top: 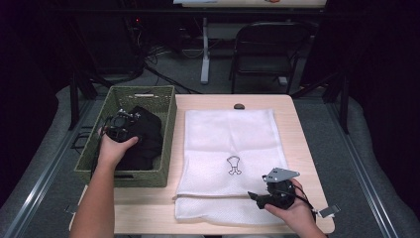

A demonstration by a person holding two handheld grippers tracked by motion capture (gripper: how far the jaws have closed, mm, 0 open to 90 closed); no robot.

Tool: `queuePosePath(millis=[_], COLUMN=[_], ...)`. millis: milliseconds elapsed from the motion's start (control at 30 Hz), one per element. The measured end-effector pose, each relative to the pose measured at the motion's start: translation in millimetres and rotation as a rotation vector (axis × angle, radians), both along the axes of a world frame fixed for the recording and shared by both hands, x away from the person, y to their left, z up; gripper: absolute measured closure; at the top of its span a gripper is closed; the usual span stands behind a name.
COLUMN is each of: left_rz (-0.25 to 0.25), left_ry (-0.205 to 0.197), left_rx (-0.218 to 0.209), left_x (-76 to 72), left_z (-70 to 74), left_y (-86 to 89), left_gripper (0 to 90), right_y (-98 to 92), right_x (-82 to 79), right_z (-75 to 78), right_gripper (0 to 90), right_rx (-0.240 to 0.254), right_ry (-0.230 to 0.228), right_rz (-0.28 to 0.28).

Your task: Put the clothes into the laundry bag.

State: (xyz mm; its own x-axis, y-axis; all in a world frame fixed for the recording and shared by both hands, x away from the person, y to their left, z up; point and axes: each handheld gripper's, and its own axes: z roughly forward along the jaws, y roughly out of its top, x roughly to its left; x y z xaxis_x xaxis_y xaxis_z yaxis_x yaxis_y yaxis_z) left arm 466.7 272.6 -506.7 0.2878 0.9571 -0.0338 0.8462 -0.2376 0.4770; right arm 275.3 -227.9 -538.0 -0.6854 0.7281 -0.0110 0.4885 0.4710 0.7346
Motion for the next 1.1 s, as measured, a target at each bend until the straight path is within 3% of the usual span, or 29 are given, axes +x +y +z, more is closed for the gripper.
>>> queuePosePath(millis=[233, 700, 1100], left_rz=[0.024, 0.023, -0.001], left_ry=[0.044, 0.061, 0.075], left_rx=[-0.006, -0.007, 0.024], left_x=[4.5, 11.4, 16.3], left_z=[-6.3, -12.6, -22.8], left_y=[3.1, 3.3, 2.2], left_gripper=[10.5, 9.4, 5.2], right_y=[-0.5, -0.9, -5.6], right_x=[0.4, 0.2, -4.1], right_z=[-0.5, -0.7, -0.3], right_gripper=[22.3, 22.3, 22.3], right_rx=[-0.001, -0.002, -0.002], right_ry=[0.001, 0.002, -0.002], right_rz=[0.002, 0.000, -0.014])
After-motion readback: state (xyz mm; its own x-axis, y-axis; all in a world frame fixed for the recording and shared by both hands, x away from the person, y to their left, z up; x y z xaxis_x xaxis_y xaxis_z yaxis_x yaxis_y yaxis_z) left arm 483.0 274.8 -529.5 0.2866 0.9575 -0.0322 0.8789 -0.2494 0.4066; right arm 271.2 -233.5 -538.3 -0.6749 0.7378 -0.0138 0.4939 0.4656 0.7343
